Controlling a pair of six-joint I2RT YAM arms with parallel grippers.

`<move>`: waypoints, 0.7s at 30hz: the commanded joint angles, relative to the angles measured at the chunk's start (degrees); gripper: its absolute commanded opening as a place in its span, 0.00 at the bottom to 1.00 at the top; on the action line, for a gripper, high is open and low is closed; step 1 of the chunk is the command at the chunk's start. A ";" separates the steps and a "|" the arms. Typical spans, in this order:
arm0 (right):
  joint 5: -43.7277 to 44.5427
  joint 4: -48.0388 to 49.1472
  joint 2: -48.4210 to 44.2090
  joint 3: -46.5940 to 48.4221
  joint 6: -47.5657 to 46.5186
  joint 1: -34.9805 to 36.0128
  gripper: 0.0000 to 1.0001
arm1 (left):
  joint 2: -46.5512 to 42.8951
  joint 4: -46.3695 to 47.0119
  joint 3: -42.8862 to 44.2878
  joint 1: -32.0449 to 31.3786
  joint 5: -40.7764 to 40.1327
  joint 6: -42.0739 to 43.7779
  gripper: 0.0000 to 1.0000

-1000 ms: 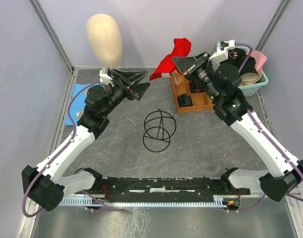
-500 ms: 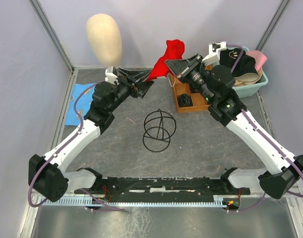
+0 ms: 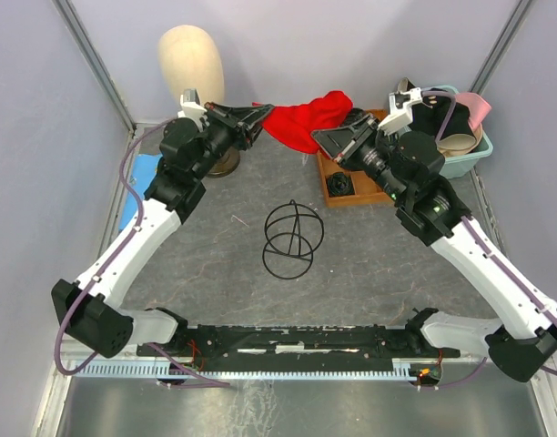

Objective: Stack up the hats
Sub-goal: Place the hat on the hat stand.

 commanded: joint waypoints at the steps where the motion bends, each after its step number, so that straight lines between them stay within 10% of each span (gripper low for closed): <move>1: 1.99 -12.05 -4.42 3.38 -7.08 0.24 0.00 | -1.75 -5.50 6.12 1.71 -4.09 8.22 0.03; 21: -1.78 -25.86 -10.09 -2.86 -13.68 0.30 0.00 | -13.21 13.83 -21.83 -0.87 0.41 3.95 0.03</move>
